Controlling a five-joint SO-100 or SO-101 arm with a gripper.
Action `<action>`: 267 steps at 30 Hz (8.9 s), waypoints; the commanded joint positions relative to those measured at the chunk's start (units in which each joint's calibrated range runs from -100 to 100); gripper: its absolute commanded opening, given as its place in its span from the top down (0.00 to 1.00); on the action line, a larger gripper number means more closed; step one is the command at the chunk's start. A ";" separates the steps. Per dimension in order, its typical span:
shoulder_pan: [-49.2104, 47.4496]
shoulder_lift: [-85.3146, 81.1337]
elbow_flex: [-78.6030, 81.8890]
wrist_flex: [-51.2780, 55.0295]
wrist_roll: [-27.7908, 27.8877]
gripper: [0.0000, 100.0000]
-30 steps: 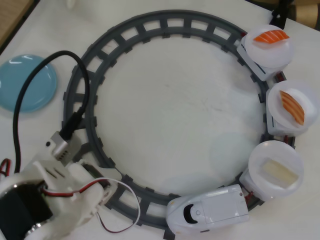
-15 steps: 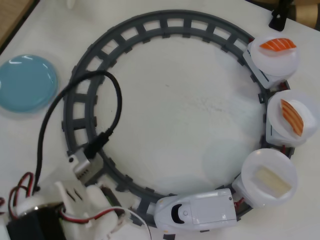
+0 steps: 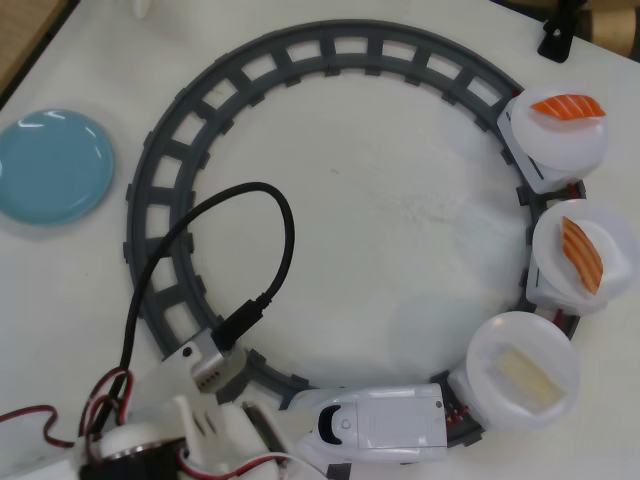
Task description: Pick up the sushi from the Shinkansen and put it on the blue dish
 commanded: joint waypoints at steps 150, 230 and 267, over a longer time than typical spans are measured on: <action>-25.70 24.17 -21.40 -11.18 -17.56 0.89; -27.99 -21.79 30.62 -20.27 26.79 0.62; -39.17 -3.79 16.56 -20.27 13.09 0.62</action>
